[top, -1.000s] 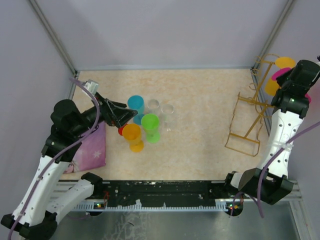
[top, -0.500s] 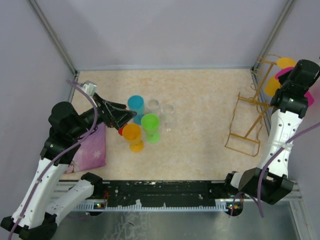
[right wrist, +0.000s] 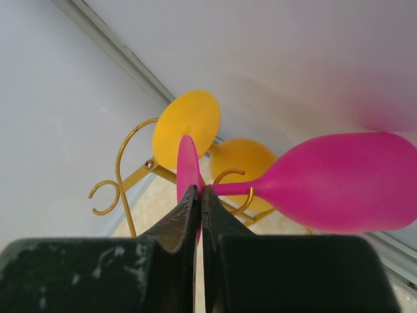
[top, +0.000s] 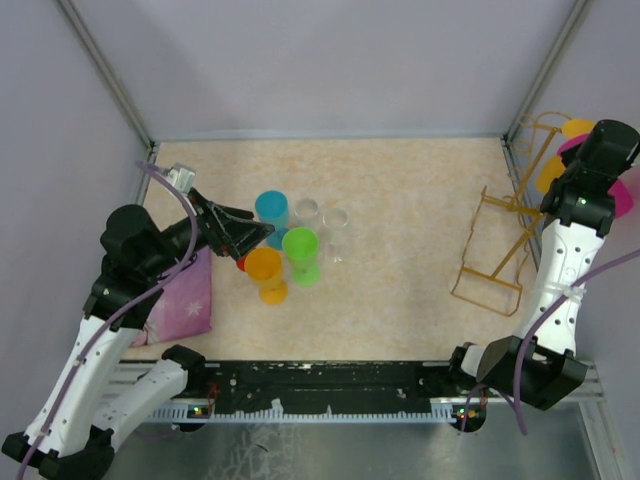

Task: Take the wine glass off the wine glass rack
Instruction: Pick up the wine glass from the wine rack, then place the wine glass at the center of the board.

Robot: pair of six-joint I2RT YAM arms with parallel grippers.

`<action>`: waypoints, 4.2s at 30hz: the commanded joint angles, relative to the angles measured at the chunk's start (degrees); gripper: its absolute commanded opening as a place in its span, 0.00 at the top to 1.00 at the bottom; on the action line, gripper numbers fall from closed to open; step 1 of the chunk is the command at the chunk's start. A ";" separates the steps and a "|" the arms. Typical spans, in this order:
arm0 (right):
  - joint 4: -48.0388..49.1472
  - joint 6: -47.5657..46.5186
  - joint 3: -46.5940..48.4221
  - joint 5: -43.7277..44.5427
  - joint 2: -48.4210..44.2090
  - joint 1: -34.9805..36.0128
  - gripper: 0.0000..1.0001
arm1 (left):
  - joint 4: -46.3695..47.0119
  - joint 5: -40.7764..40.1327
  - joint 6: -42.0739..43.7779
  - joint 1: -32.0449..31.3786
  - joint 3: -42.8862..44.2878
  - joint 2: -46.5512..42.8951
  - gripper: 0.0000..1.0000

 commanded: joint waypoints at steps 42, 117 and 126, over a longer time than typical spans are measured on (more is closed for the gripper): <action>-1.16 -5.72 6.54 -0.83 -7.34 3.48 1.00 | 2.57 0.58 -0.57 0.22 -1.30 -1.18 0.01; 10.80 -10.03 2.92 -53.94 1.57 68.69 1.00 | 33.52 8.77 -17.96 -5.21 -15.95 -0.12 0.65; 10.14 -11.18 2.39 -56.12 0.76 68.78 1.00 | 36.28 9.76 -17.71 -5.19 -17.58 -0.67 1.00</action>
